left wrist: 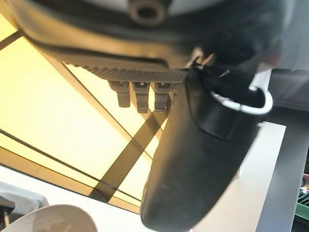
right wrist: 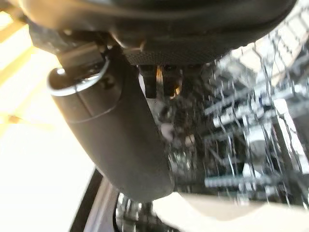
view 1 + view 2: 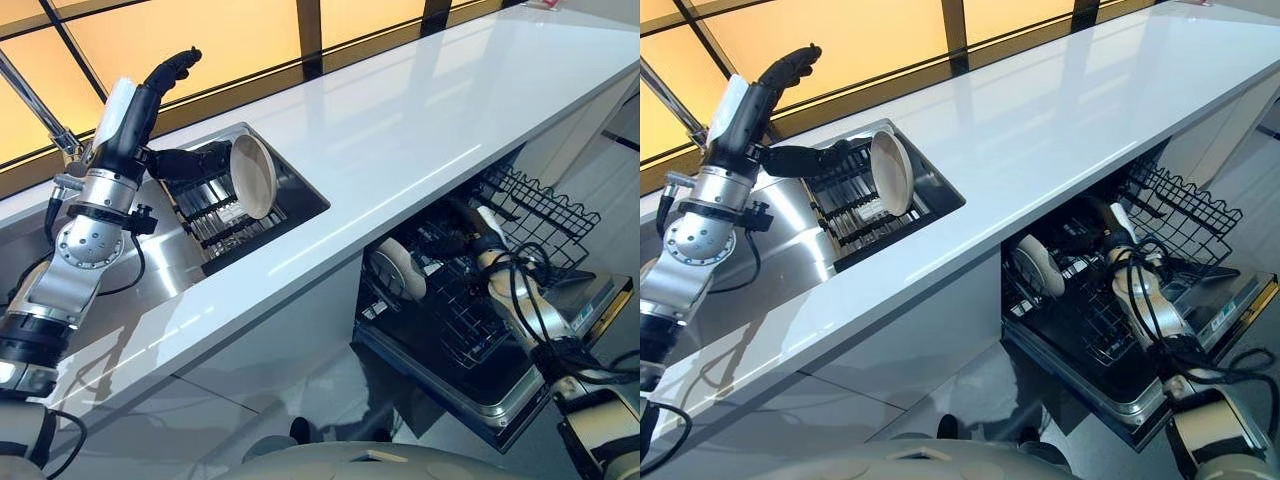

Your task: Pick up plates and place into dishwasher.

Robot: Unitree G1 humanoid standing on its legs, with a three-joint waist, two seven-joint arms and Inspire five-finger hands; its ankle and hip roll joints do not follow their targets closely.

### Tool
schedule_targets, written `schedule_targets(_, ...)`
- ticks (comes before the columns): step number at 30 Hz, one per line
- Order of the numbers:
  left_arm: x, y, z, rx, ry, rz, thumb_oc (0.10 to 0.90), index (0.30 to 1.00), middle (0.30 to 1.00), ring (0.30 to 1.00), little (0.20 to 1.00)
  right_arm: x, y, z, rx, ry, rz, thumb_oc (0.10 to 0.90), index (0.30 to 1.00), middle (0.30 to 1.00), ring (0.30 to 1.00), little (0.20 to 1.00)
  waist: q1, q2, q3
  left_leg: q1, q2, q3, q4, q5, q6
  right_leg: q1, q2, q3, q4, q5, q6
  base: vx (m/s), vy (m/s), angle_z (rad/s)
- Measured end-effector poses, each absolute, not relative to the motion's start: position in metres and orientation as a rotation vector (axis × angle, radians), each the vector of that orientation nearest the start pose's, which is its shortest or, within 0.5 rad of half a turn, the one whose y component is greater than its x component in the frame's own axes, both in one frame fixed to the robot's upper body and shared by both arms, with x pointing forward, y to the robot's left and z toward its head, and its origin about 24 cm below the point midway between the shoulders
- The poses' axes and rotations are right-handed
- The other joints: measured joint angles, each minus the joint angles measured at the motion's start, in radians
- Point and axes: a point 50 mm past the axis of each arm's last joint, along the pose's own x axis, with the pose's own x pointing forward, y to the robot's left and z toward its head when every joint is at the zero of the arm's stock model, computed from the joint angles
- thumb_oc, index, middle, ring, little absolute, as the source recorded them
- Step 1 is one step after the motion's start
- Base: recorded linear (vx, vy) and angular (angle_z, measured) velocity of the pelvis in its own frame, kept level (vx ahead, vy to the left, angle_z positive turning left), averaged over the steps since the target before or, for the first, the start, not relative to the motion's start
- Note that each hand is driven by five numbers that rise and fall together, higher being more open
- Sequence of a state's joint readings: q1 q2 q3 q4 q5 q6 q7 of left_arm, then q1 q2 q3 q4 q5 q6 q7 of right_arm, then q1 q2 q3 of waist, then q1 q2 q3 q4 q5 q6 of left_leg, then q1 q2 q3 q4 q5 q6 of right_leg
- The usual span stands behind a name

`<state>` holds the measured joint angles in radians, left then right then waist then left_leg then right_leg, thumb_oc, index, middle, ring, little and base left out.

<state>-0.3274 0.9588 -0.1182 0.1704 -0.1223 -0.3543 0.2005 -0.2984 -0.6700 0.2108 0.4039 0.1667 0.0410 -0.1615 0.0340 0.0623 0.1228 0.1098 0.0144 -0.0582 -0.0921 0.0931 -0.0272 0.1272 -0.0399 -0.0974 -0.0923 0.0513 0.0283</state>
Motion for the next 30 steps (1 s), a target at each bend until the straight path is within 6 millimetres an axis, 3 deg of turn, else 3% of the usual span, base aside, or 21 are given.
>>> schedule_targets(9,0.279,0.292,0.182,0.888,-0.469,0.104,0.8,0.9,0.9,0.9,0.9,0.271,-0.307,0.079,-0.664,0.089,-0.256,0.8,0.9,0.9,0.9,0.9,-0.036,0.006,0.006,0.0,0.0,0.011,-0.001,-0.007,0.001,-0.005,-0.001,0.011,0.0,0.0,0.001,0.0,-0.002,-0.04)
schedule_targets(20,0.274,0.312,0.205,1.303,-0.455,0.109,0.8,0.9,0.9,0.9,0.9,0.266,-0.302,0.099,-0.688,-0.017,-0.193,0.8,0.9,0.9,0.9,0.9,-0.082,0.014,0.011,0.001,0.001,0.05,0.0,-0.016,0.004,-0.018,-0.001,0.04,0.0,-0.001,0.002,0.0,0.008,-0.07)
schedule_targets(30,0.283,0.309,0.195,1.576,-0.384,-0.029,0.8,0.9,0.9,0.9,0.9,0.265,-0.301,0.104,-0.715,-0.018,-0.131,0.8,0.9,0.9,0.9,0.9,-0.098,0.018,0.013,0.0,0.0,0.079,0.002,-0.02,0.003,-0.033,0.002,0.064,0.0,0.001,0.0,0.04,0.032,-0.08)
